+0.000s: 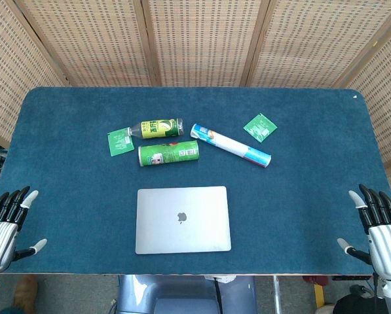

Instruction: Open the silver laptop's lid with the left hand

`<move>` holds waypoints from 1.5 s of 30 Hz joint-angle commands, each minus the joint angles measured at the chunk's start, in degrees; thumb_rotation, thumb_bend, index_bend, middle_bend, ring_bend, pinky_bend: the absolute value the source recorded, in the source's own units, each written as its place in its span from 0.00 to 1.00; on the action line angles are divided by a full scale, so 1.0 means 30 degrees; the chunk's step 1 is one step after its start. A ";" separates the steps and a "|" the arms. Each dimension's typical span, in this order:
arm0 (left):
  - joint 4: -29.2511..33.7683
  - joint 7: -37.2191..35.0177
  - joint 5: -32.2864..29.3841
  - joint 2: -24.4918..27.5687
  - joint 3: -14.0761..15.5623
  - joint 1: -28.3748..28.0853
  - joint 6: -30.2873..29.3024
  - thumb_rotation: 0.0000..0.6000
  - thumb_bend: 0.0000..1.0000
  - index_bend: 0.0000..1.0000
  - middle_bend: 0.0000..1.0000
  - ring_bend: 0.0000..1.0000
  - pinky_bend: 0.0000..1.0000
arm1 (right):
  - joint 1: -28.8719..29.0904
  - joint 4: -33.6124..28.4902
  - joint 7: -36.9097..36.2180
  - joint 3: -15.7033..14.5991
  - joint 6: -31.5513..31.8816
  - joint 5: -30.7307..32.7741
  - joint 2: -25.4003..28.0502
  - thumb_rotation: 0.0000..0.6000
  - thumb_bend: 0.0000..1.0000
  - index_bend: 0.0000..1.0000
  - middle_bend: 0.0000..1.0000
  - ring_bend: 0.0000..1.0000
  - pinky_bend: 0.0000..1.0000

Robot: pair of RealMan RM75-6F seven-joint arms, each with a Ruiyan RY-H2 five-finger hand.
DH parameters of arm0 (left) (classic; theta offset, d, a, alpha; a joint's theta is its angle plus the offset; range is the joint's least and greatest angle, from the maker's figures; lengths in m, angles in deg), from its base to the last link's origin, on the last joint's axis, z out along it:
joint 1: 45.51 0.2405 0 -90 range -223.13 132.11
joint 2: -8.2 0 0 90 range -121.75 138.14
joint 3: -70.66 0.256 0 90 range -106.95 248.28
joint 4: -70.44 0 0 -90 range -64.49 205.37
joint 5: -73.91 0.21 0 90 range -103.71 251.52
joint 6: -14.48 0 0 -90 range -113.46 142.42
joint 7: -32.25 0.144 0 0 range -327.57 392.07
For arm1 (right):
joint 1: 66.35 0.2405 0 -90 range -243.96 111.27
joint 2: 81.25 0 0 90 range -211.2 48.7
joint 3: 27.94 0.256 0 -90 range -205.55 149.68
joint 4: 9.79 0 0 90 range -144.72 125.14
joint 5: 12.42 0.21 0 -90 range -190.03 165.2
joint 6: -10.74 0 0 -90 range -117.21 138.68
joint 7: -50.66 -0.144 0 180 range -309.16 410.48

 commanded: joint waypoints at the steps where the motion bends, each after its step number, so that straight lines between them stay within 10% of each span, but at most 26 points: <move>1: -0.0002 0.0004 -0.0011 -0.0002 -0.0002 -0.0004 0.0012 1.00 0.00 0.00 0.00 0.00 0.00 | -0.0007 0.0020 -0.0014 0.0006 0.0035 -0.0028 -0.0003 1.00 0.00 0.06 0.00 0.00 0.00; 13: -0.0178 0.0588 0.0364 -0.0571 0.0029 -0.0764 0.1201 1.00 0.00 0.00 0.00 0.00 0.00 | -0.0023 -0.0025 -0.0021 0.0050 0.0040 0.0046 -0.0010 1.00 0.00 0.06 0.00 0.00 0.00; 25: -0.0815 0.2485 0.1799 -0.5874 -0.1609 -0.7604 0.9558 1.00 0.00 0.00 0.00 0.00 0.00 | 0.0013 -0.0040 -0.0084 0.0212 -0.0224 0.0596 -0.0002 1.00 0.00 0.06 0.00 0.00 0.00; 45: -0.1651 0.6712 -0.2290 -1.1075 -0.2338 -1.1345 1.3988 1.00 0.00 0.00 0.00 0.00 0.00 | 0.0117 0.0147 -0.1112 0.0412 -0.0570 0.1190 0.0284 1.00 0.00 0.06 0.00 0.00 0.00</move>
